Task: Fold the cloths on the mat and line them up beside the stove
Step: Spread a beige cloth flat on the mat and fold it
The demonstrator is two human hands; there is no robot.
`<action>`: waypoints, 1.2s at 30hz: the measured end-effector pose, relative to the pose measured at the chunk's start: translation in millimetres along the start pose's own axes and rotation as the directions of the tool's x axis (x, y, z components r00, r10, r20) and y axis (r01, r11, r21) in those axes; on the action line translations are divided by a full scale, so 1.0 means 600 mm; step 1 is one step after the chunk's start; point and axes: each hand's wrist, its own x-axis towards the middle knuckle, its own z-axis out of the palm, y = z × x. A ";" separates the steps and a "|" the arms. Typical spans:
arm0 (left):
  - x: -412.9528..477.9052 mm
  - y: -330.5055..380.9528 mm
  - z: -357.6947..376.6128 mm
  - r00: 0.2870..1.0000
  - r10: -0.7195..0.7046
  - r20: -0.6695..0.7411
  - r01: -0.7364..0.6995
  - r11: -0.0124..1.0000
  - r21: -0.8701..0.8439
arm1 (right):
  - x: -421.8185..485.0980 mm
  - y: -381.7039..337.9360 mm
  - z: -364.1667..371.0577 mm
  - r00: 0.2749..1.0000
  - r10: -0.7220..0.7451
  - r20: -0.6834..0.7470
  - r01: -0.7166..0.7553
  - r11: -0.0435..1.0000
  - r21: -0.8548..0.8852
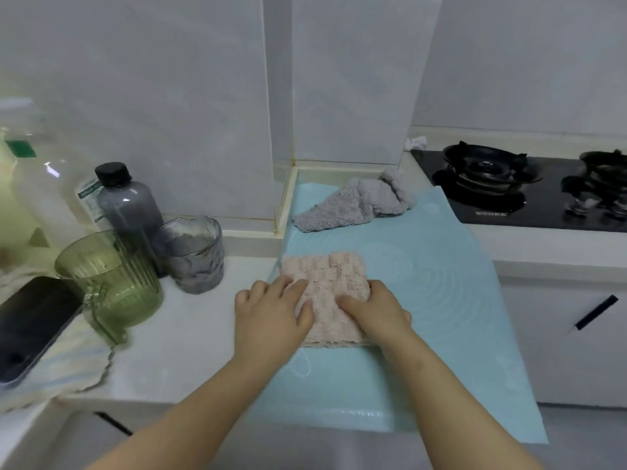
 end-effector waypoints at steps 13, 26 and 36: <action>0.049 0.020 -0.056 0.797 -0.326 0.508 0.482 0.850 -0.211 | -0.034 -0.015 -0.032 0.968 0.186 0.168 -0.217 0.957 0.191; 0.074 0.078 -0.098 0.616 -0.100 0.782 0.784 -0.020 -0.620 | -0.046 0.018 -0.099 0.936 0.281 0.213 -0.338 0.542 0.769; 0.110 0.471 -0.053 0.625 0.165 0.763 0.777 -0.042 -0.628 | -0.038 0.224 -0.410 0.933 0.317 0.170 -0.257 0.258 0.931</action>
